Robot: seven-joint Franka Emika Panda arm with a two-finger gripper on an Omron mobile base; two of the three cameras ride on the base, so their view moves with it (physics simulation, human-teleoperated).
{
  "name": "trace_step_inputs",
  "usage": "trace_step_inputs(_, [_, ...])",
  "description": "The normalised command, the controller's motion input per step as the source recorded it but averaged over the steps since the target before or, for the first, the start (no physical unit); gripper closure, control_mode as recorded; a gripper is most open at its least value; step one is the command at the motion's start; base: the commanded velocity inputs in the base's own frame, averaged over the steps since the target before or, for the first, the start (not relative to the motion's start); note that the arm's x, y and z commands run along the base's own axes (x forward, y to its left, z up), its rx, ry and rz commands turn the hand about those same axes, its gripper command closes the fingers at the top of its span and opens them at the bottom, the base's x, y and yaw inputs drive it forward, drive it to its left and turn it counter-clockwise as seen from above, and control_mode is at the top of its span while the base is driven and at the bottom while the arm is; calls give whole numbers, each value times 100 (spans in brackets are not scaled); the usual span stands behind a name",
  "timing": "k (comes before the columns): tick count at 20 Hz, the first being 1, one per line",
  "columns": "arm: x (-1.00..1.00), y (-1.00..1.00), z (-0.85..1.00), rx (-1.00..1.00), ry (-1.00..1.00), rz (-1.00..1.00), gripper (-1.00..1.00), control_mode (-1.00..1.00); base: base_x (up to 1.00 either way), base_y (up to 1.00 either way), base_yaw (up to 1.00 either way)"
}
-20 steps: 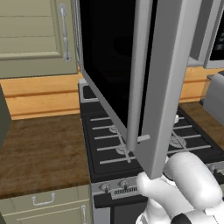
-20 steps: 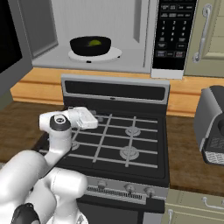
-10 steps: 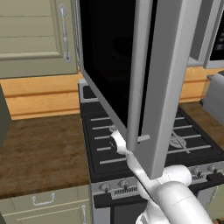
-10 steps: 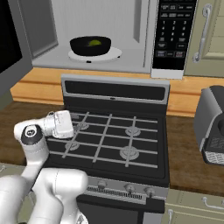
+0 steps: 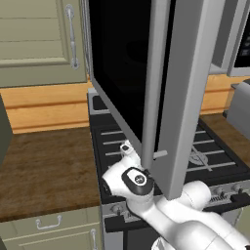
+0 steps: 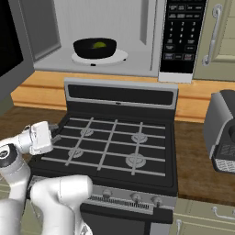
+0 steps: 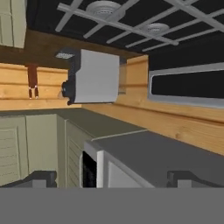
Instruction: Pick the lime from the sink and place it in the bowl. Then pick the bowl and place it in the microwave. Then close the microwave door and press the start button.
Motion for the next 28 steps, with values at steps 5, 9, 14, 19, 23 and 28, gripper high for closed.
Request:
trace_step_inputs(5, [-5, 98, 3, -5, -7, -1, -100, -100, 0, 0, 0])
trace_step_inputs(9, [-7, 100, 4, 0, -1, 0, -100, -100, 0, 0, 0])
trace_step_inputs(14, [-4, 100, 10, 0, 0, 0, -100, -100, 0, 0, 0])
trace_step_inputs(19, [-5, 98, 25, 0, -5, -2, -100, -100, 0, 0, 0])
trace_step_inputs(23, [-13, 69, 43, 0, -13, -8, -100, -100, 0, 0, 0])
trace_step_inputs(28, [-41, 16, 44, 0, -21, -12, -100, -100, 0, 0, 0])
